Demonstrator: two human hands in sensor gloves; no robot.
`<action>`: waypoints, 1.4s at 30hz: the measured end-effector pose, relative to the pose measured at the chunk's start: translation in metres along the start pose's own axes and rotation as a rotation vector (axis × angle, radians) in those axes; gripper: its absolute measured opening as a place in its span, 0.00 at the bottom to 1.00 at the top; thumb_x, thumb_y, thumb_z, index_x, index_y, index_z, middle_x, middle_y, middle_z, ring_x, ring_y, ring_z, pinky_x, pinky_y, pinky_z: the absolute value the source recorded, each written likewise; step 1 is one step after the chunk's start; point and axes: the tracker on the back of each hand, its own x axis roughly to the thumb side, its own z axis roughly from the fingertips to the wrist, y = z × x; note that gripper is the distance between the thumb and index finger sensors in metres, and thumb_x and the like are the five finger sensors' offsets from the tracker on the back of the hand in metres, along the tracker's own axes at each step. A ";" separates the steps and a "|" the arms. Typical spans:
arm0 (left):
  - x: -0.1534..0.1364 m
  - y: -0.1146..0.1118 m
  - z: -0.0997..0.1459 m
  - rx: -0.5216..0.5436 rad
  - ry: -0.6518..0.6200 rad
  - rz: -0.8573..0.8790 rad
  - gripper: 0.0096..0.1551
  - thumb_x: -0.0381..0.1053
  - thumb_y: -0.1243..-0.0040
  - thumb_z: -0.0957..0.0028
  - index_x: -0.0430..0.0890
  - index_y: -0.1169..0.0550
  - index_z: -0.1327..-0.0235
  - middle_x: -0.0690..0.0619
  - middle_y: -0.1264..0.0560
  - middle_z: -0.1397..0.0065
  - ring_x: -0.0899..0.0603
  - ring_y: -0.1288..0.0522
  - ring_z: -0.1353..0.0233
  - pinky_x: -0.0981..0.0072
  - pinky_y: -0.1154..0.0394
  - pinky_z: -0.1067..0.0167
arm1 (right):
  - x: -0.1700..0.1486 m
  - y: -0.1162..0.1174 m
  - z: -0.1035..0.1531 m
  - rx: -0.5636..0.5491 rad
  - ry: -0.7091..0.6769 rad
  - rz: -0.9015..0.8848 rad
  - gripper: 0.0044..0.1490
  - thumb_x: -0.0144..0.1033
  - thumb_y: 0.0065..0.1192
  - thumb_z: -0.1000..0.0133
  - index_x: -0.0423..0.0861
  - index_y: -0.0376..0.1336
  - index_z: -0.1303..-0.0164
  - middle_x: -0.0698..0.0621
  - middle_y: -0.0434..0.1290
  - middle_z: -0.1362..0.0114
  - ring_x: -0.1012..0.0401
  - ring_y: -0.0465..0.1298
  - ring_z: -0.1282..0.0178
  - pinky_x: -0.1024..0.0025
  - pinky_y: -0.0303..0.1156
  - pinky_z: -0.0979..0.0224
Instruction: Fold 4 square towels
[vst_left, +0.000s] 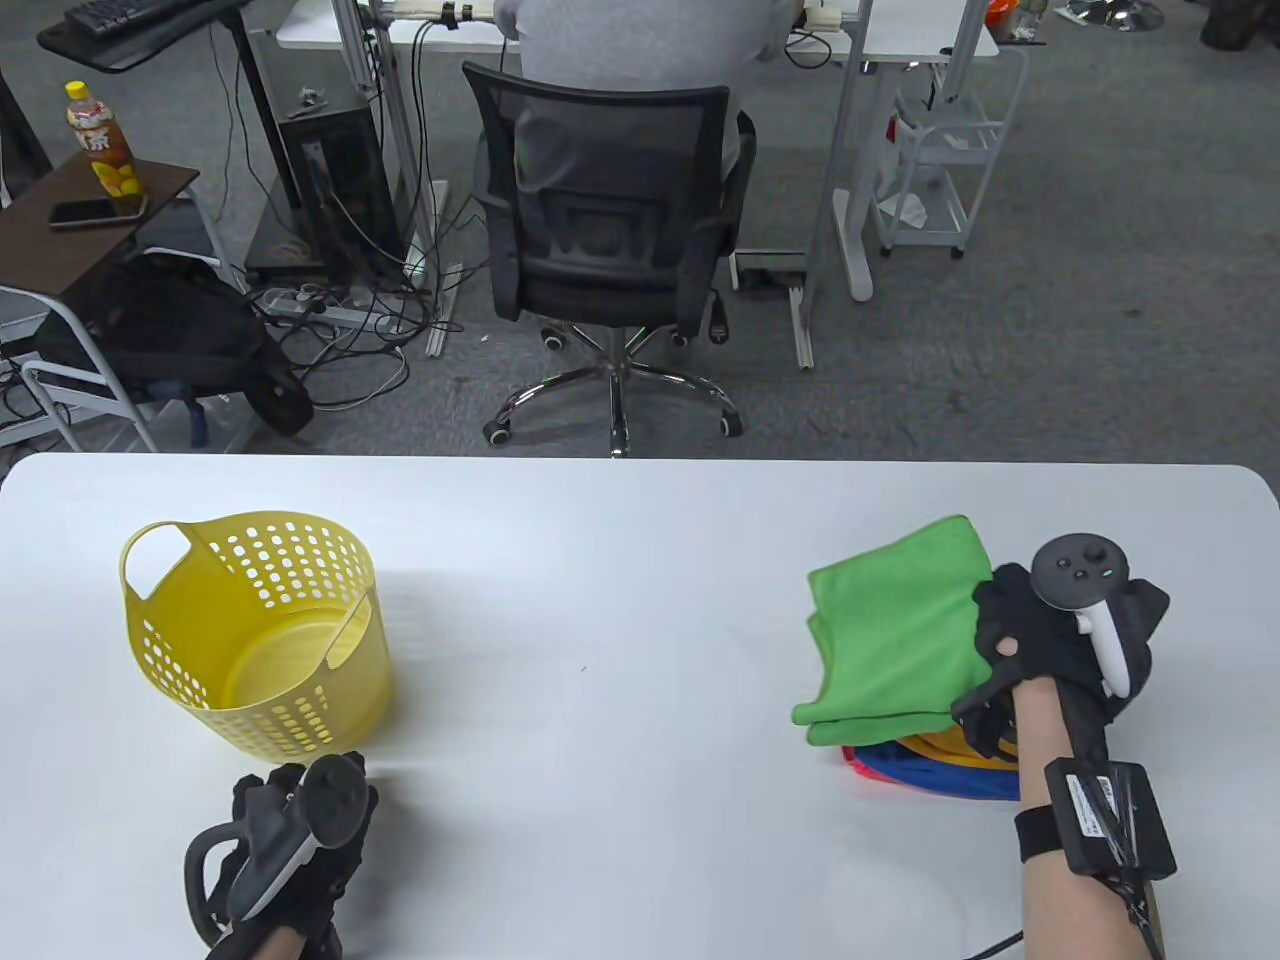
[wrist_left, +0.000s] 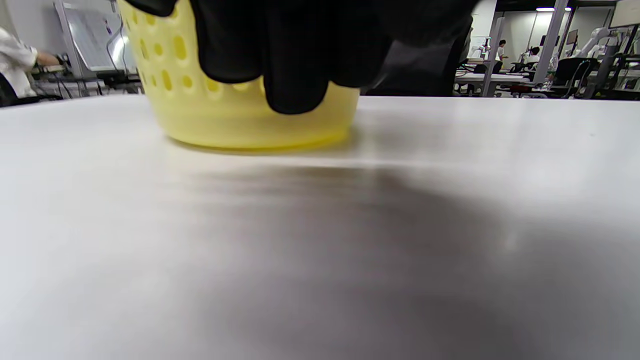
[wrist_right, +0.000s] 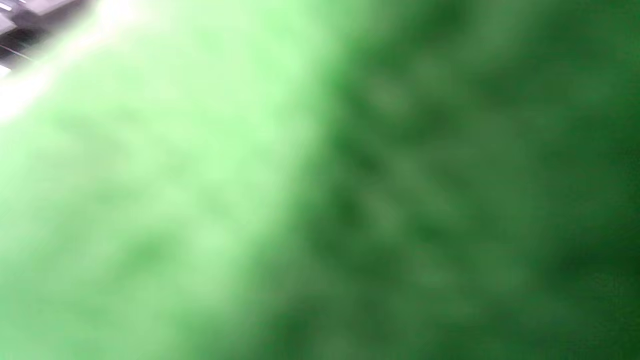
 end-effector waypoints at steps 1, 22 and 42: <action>0.001 -0.001 0.000 0.000 0.003 -0.007 0.31 0.62 0.47 0.43 0.58 0.25 0.26 0.54 0.23 0.24 0.40 0.30 0.17 0.39 0.43 0.16 | -0.011 0.007 -0.006 -0.002 0.045 0.029 0.28 0.36 0.62 0.41 0.41 0.69 0.31 0.33 0.80 0.49 0.57 0.82 0.71 0.62 0.80 0.63; 0.018 0.061 0.026 0.059 -0.156 0.224 0.48 0.76 0.56 0.51 0.63 0.41 0.14 0.52 0.37 0.12 0.36 0.37 0.13 0.37 0.46 0.16 | 0.039 -0.021 0.153 -0.141 -0.393 -0.064 0.49 0.53 0.59 0.41 0.37 0.53 0.15 0.25 0.57 0.17 0.31 0.63 0.23 0.25 0.59 0.30; 0.027 -0.014 0.008 -0.123 -0.280 0.190 0.57 0.80 0.61 0.54 0.66 0.71 0.22 0.50 0.76 0.14 0.34 0.71 0.12 0.34 0.61 0.16 | 0.026 0.095 0.187 -0.008 -0.541 0.170 0.66 0.61 0.61 0.46 0.42 0.30 0.16 0.27 0.25 0.16 0.31 0.24 0.23 0.23 0.29 0.32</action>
